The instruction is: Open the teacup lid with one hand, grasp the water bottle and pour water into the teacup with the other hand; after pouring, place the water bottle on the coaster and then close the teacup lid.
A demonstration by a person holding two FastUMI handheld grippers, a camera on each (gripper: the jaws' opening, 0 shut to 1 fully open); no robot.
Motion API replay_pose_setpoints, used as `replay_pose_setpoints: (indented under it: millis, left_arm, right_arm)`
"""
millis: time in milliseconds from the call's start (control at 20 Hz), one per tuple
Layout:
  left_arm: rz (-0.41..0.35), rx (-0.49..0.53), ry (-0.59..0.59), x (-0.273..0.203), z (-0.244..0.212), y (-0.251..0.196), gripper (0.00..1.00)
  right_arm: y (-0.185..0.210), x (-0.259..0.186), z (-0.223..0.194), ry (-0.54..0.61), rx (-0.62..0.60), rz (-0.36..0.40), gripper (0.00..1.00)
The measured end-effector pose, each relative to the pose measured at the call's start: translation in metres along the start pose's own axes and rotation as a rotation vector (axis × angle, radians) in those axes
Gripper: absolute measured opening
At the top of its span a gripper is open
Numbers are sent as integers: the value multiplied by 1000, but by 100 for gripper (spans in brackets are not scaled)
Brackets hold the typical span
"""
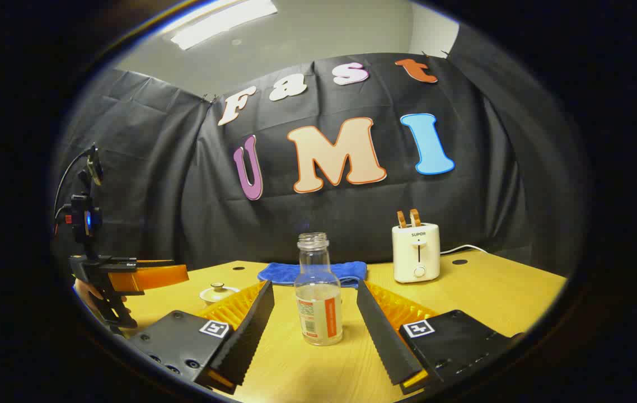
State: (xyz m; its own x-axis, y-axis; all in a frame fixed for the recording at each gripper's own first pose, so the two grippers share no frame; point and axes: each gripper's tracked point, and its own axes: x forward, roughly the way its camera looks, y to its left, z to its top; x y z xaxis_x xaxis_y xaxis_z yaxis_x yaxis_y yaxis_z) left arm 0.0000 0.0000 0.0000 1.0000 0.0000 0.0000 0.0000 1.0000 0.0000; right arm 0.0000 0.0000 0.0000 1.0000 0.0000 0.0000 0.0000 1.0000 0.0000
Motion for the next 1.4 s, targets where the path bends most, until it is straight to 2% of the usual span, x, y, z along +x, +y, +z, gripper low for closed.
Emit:
replay_pose_setpoints:
  millis: [300, 350, 400, 500, 600, 850, 1400]
  left_arm:
    - [43, 13, 48, 3, -22, 21, 95]
    - [43, 24, 56, 4, -27, 22, 93]
    - [47, 30, 62, 5, -29, 23, 95]
    - [45, 35, 70, 6, -32, 22, 95]
    - [43, 42, 63, 5, -31, 20, 95]
    - [47, 102, 7, 3, -22, 16, 96]
    - [39, 89, 11, 6, -25, 17, 95]
  right_arm:
    - [12, 12, -27, 50, -12, -9, 98]
    - [12, 13, -31, 62, -13, -5, 96]
    - [13, 14, -36, 85, -14, -7, 94]
    - [14, 12, -35, 82, -16, -11, 97]
    - [16, 12, -35, 81, -26, -11, 94]
    - [18, 11, -36, 80, -58, -18, 93]
    - [10, 10, -37, 77, -61, -67, 96]
